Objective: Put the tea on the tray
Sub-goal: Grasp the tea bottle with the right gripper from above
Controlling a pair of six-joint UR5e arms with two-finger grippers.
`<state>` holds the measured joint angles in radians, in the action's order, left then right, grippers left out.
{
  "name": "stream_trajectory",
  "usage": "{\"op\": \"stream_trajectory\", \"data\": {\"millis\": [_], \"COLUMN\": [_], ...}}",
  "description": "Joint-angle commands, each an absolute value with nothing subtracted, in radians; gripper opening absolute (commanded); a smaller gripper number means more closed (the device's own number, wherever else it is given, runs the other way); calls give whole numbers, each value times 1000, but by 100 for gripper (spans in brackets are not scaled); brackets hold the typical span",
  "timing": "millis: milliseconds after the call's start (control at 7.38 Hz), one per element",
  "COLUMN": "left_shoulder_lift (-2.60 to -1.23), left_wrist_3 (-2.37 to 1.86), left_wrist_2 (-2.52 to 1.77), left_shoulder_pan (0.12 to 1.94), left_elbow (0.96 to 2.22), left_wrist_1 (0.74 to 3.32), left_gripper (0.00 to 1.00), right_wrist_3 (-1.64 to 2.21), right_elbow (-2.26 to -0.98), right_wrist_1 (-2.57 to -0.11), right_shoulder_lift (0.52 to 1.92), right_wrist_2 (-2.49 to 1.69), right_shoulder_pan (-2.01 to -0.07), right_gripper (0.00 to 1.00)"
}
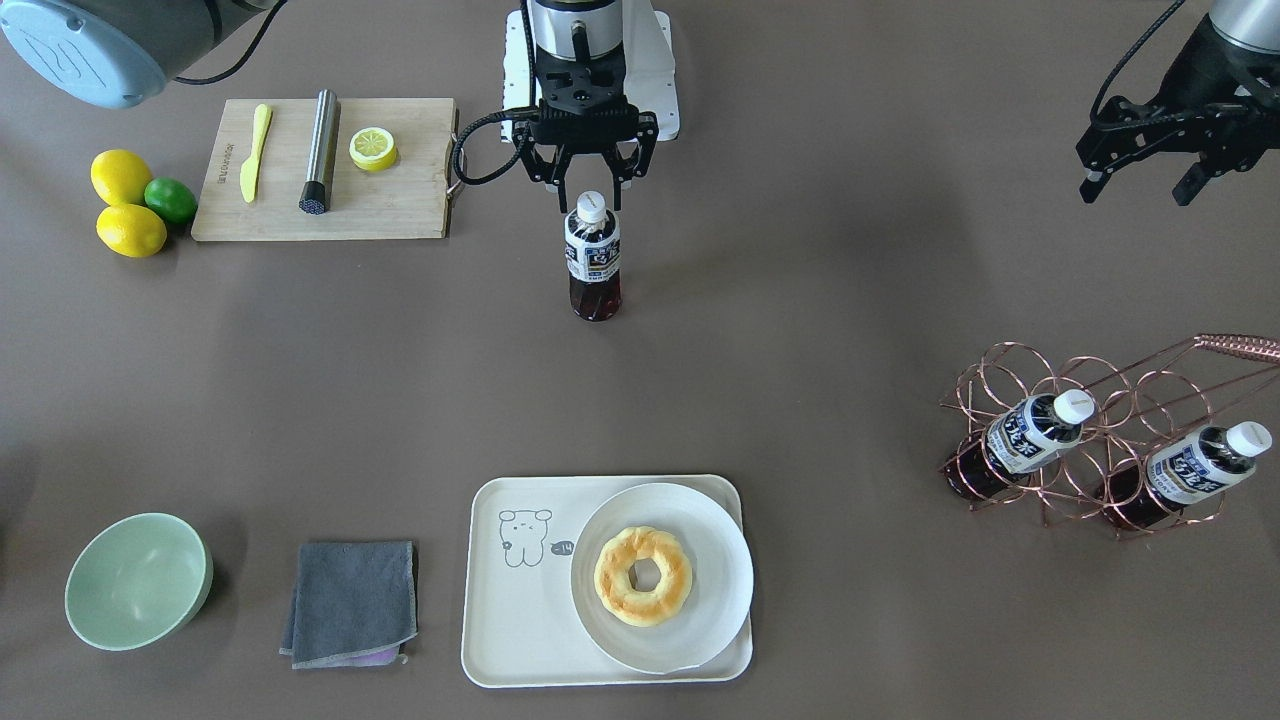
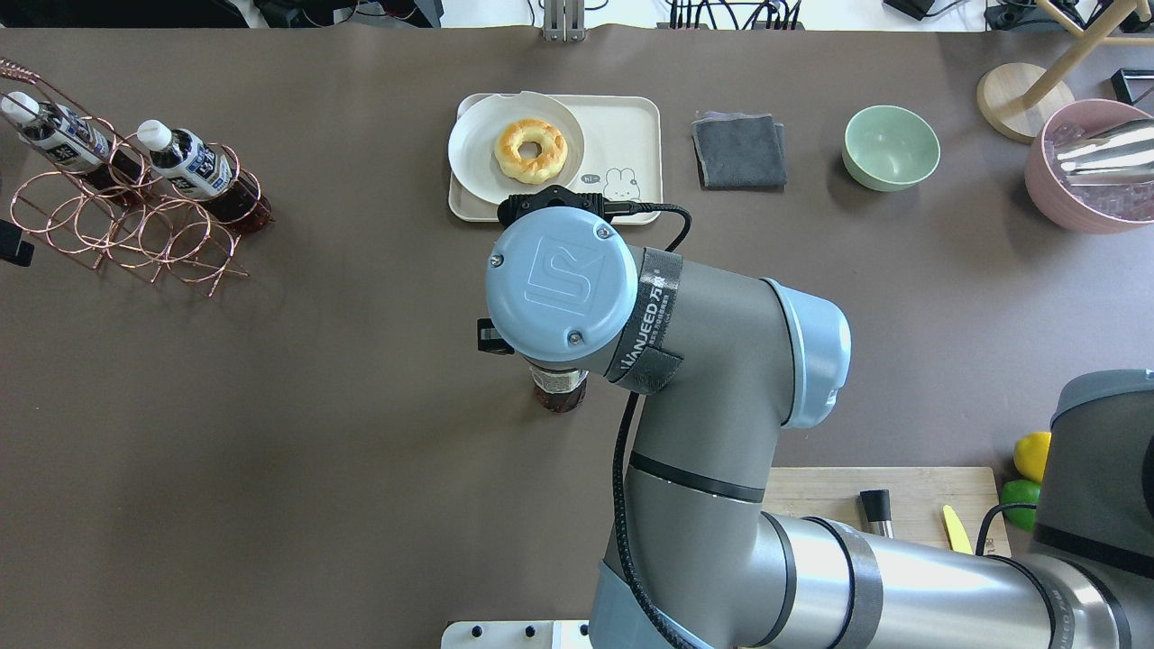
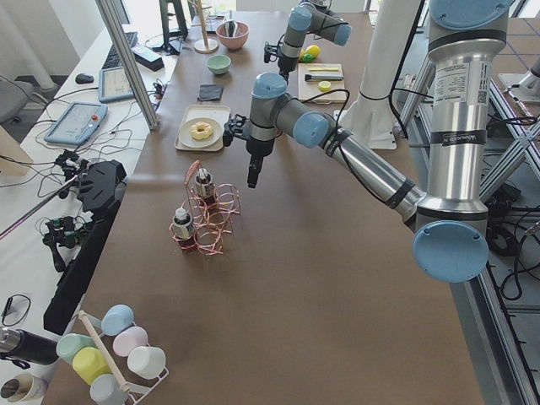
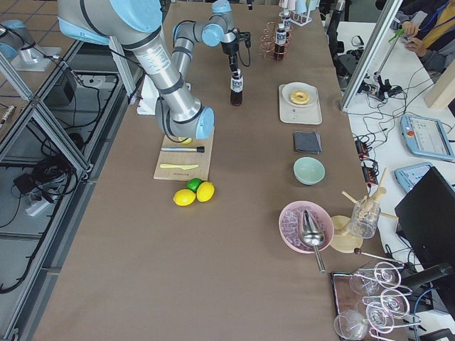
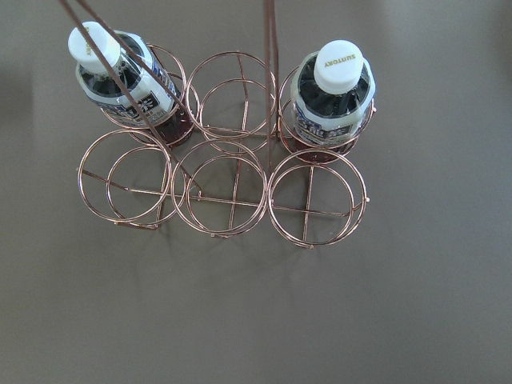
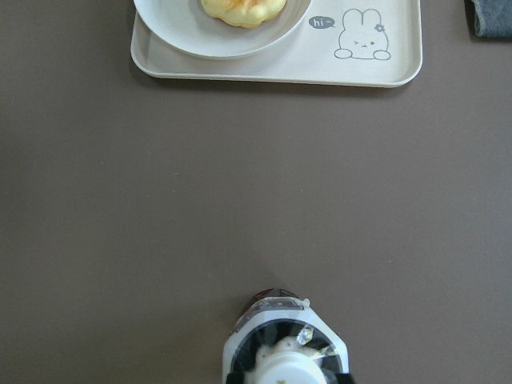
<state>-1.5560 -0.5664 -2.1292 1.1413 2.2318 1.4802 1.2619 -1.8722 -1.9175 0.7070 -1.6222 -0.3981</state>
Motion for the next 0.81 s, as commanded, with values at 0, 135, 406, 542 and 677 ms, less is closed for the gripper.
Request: {"op": "stream_trajectory", "data": {"millis": [0, 135, 406, 542, 677], "left_shoulder_lift": [-1555, -1554, -1552, -1492, -1468], "left_wrist_3": [-566, -561, -537, -452, -337], "left_wrist_2": [-2129, -2129, -2131, -2134, -2196], "left_shoulder_pan": [1141, 1143, 1179, 1219, 1291], "left_elbow": [2227, 2230, 2229, 2233, 2214], "left_wrist_1": [1480, 1480, 1477, 1480, 1476], "left_gripper": [96, 96, 96, 96, 96], "right_wrist_3": [1227, 1203, 1143, 1093, 1056], "right_elbow": [-1868, -1861, -1845, -1807, -1698], "right_wrist_1": [-1917, -1919, -1916, -1905, -1828], "right_shoulder_lift": [700, 689, 678, 669, 634], "right_wrist_2": [-1614, -1615, -1643, -1676, -1728], "right_shoulder_pan": [-403, -425, -507, -573, -645], "right_gripper": [0, 0, 0, 0, 0]}}
